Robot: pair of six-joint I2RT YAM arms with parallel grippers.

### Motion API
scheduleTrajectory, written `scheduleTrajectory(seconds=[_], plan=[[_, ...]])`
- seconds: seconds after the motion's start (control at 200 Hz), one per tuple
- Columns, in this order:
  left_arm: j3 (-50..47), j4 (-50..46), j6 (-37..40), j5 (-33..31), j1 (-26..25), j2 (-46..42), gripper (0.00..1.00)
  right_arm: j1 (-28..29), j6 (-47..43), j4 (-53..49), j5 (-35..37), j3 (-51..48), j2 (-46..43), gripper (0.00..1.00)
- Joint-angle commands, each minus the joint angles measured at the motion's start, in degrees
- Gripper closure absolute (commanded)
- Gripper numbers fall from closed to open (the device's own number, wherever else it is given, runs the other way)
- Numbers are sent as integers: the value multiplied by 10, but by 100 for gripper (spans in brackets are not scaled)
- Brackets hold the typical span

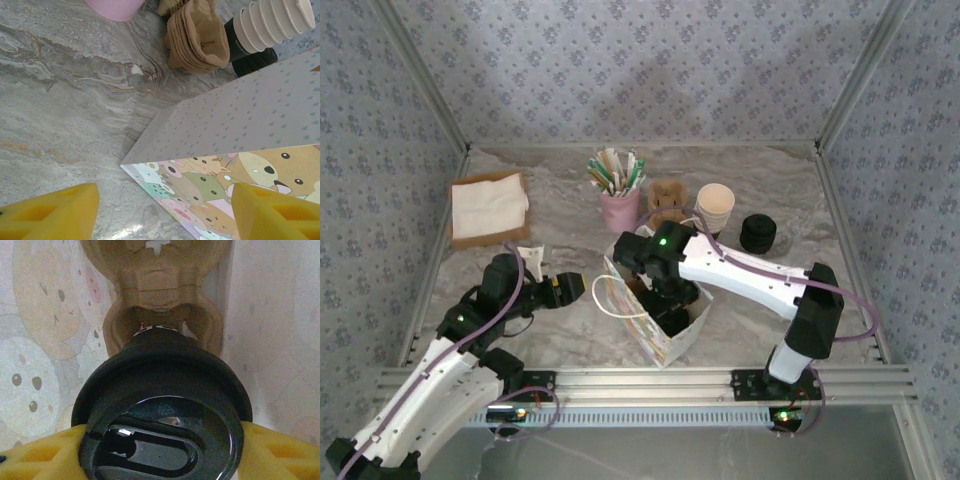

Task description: Pack the takeout coffee

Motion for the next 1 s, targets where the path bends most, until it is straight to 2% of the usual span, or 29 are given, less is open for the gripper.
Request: scheduleTrajectory(seconds=[0.0,0.994], plan=[[8,-1,2,-6,-4,-2,29,-1,-8,-3,-9,-7,10,34],[4,-2,1,-7,-4,-8,29,-6,-12,12,-11,-18,11,34]])
